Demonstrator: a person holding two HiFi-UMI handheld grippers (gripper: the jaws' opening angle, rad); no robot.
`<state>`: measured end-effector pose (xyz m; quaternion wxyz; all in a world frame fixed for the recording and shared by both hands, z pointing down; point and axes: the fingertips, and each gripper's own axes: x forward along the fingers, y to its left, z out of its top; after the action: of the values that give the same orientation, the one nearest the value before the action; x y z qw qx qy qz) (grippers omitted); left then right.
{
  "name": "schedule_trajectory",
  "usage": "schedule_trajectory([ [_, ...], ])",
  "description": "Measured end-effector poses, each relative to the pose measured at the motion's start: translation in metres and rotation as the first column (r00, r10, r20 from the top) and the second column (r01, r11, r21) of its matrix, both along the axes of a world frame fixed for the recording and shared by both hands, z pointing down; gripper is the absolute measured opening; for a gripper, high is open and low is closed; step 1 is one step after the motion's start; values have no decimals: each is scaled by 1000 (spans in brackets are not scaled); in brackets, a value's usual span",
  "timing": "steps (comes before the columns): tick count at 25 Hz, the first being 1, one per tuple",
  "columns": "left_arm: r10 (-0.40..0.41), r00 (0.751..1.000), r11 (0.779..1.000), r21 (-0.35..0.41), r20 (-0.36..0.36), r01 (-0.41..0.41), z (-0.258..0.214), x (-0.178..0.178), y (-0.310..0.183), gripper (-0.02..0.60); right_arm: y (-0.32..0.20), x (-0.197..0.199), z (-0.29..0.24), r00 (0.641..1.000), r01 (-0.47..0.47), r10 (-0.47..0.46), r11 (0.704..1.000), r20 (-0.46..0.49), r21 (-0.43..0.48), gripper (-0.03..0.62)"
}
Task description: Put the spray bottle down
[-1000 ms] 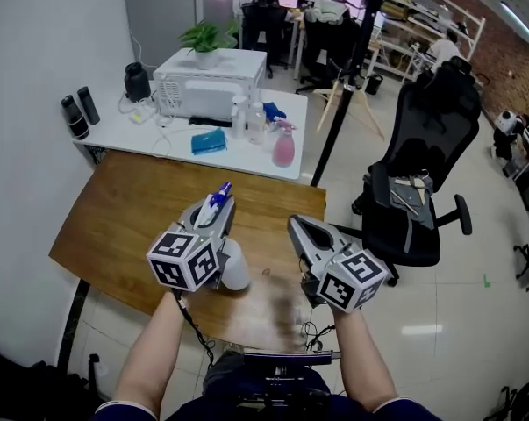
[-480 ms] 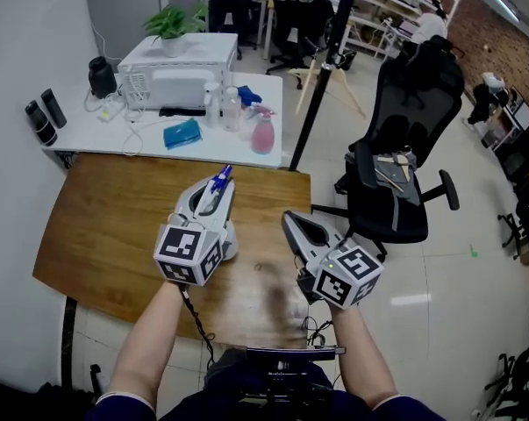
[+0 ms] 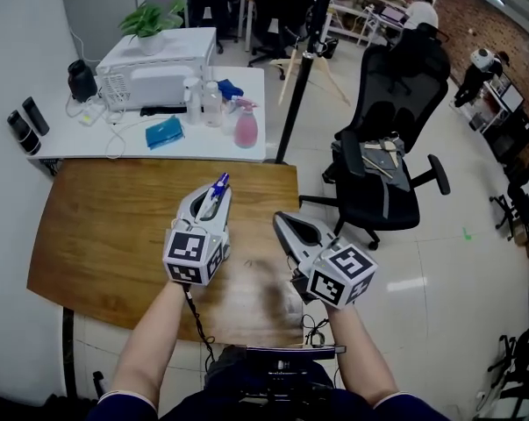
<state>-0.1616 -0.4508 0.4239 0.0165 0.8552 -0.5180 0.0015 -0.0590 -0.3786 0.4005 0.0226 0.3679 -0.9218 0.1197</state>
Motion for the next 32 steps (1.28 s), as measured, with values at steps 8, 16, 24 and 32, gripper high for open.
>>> schedule_trajectory([
  [8,-23,1000,1000,-14,2,23,15,1,-4,77,1,9,4,1000,-11,11,1000,-1,-8,6],
  [16,-36,999,999,-12,12,36,17,6,-6,80,3,15,4,1000,-16,16,1000,7,-7,6],
  [24,-50,999,998,-22,21,50,19,2,-7,150,3,18,1,1000,-19,19,1000,17,-2,6],
  [32,-23,999,1000,-16,29,23,16,6,-1,264,5,16,-1,1000,-13,13,1000,26,3,6],
])
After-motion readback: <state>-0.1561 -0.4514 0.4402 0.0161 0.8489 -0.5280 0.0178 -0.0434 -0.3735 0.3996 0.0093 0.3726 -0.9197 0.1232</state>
